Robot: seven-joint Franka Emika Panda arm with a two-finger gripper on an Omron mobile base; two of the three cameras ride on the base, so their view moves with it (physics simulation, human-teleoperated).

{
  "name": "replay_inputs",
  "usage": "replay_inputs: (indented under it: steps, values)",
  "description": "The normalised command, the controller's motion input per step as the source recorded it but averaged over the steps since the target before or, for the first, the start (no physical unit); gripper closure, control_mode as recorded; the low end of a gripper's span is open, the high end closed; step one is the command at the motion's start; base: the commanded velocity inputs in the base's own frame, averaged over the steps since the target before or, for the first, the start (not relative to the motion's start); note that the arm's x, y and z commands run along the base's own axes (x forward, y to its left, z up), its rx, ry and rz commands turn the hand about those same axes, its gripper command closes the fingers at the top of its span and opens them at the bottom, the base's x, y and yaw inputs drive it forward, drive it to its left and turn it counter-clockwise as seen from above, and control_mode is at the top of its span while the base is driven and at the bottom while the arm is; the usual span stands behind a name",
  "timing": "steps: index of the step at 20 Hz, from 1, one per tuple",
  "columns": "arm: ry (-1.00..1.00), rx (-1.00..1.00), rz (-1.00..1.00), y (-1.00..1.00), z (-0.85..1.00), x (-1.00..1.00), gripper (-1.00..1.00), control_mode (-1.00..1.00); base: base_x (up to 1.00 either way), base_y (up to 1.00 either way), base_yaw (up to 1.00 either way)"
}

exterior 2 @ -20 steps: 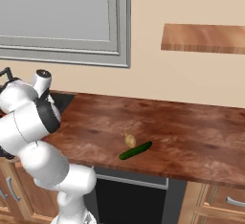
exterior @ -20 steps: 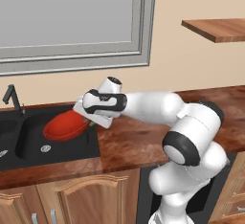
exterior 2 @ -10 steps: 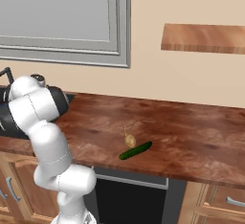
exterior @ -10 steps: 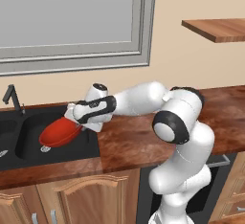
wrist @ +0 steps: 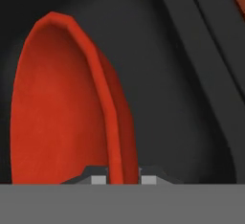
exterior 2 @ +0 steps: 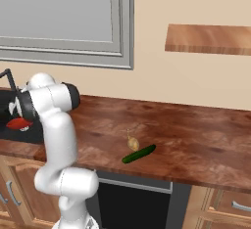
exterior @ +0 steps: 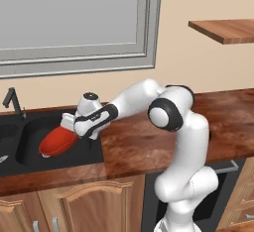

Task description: Dump the onion and cucumber from the bowl so the bowl can be washed. Place the bowl in the sink after clearing the leftovers.

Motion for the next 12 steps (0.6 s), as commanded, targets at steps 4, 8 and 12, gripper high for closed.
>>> replay_inputs:
  steps: [4,8,12]
  values:
    - [0.00,-0.01,-0.03,0.49,-0.31,0.32,1.00,-1.00,0.00,0.00,0.00]
    - [0.05,-0.08,-0.01,0.35,-0.26,0.34,1.00,-1.00,0.00,0.00,0.00]
    - [0.06,-0.09,-0.03,0.23,-0.32,0.33,1.00,-1.00,0.00,0.00,0.00]
